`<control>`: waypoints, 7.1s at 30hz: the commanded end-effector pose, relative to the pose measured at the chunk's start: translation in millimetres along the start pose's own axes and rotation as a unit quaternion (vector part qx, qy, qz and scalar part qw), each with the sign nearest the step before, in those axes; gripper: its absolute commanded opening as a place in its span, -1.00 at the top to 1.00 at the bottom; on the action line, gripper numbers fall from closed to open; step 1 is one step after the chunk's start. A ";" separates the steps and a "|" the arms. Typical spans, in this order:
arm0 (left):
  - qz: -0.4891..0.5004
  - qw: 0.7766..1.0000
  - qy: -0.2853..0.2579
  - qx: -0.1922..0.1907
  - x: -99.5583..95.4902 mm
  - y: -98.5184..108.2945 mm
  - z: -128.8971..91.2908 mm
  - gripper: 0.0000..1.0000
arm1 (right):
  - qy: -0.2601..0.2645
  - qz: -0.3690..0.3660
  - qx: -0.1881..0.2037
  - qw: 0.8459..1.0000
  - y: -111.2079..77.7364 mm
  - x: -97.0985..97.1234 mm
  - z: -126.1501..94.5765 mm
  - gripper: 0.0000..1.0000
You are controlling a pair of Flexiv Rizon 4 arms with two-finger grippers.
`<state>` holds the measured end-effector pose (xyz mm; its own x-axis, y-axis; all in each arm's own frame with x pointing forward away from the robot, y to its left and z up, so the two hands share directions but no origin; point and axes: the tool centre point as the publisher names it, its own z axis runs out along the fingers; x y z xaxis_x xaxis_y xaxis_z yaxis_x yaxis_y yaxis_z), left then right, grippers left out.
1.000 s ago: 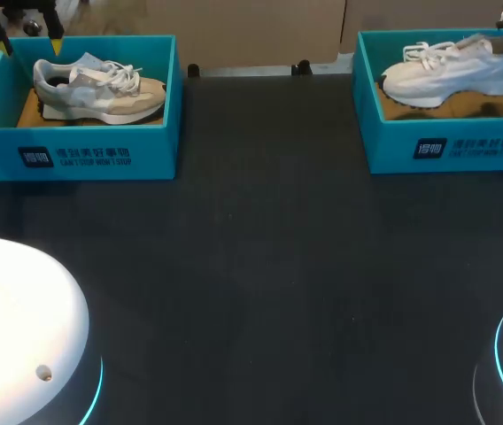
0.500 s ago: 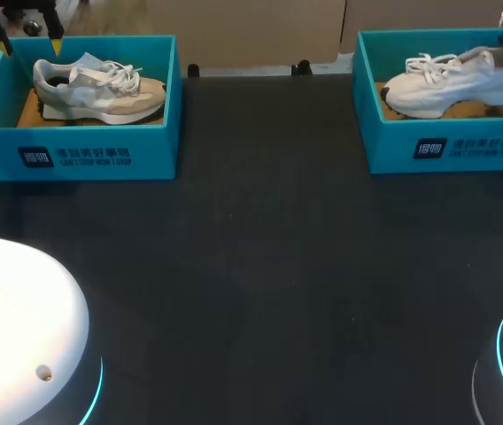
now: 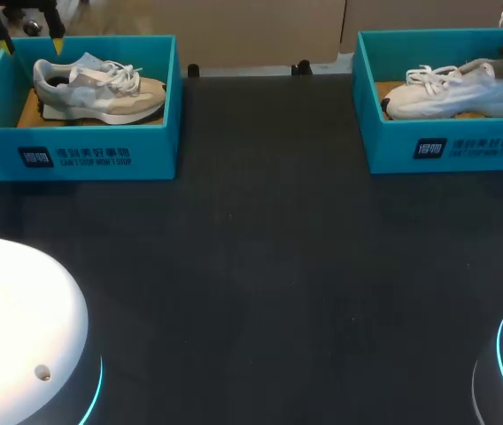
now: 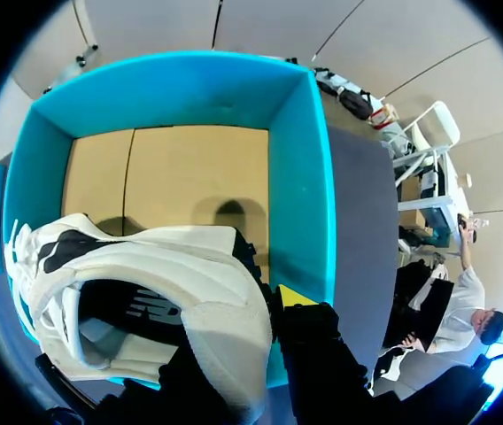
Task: Take the shoe out of the shoebox, open the shoe tongue, remove and reinsert the insole, then place the shoe into the shoebox
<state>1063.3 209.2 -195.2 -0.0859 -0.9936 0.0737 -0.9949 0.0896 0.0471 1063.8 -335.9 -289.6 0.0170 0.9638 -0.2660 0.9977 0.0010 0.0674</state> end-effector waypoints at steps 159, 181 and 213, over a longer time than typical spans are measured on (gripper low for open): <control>0.958 0.270 0.088 0.028 -58.5 31.8 5.0 -1.00 | 0.056 0.056 -0.011 0.997 -41.9 13.3 80.6 1.00; 0.958 0.270 0.088 0.028 -58.5 31.8 5.0 -1.00 | 0.055 0.043 0.002 0.998 -37.9 18.0 90.2 0.05; 0.994 0.090 0.019 0.053 -67.7 -5.6 -29.0 -1.00 | 0.079 0.059 -0.019 0.995 -67.3 12.1 -23.9 -1.00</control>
<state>1077.3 278.4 -171.6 -0.1017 0.9809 -0.1659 0.9903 0.0840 -0.1103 1009.3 -319.2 -285.6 0.1217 0.9866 -0.1085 0.9884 -0.1105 0.1044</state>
